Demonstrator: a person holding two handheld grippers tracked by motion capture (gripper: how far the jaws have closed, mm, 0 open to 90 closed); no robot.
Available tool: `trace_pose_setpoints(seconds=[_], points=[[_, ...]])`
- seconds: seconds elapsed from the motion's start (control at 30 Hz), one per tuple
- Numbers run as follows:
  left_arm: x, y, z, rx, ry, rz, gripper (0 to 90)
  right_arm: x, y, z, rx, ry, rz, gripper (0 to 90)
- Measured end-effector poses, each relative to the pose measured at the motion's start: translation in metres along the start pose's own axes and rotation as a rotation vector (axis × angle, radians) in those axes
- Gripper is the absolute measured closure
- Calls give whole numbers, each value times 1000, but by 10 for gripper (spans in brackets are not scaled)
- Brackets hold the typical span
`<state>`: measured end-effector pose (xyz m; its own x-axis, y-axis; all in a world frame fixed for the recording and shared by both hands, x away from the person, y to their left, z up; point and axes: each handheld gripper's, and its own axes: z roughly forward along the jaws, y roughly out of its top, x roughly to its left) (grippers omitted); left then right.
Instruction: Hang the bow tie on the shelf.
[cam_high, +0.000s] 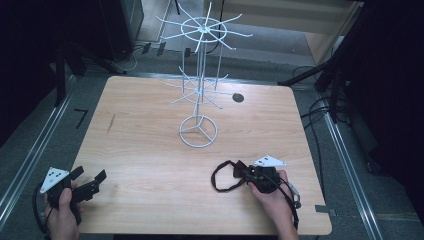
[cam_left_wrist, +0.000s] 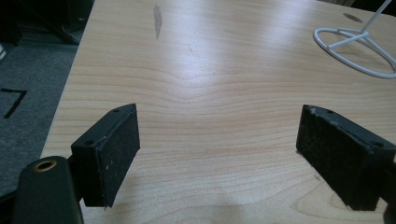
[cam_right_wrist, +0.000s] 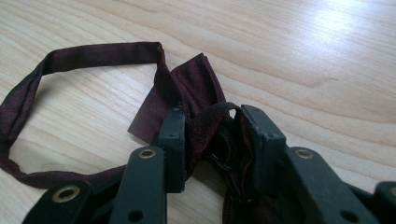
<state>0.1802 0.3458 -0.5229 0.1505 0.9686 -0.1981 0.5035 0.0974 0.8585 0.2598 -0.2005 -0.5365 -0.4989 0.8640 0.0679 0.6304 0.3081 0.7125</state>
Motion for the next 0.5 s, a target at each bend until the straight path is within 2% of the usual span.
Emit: trace_pose_setpoints(seconds=[0.17,0.33,0.5], points=[[0,0,0,0,-2,-2,143,6,0,1,-21,-32,-28,652],[1,0,0,-1,-4,-4,142,9,0,0,-58,-24,-22,653],[1,0,0,-2,-4,-5,143,12,3,-11,-153,-33,-19,653]])
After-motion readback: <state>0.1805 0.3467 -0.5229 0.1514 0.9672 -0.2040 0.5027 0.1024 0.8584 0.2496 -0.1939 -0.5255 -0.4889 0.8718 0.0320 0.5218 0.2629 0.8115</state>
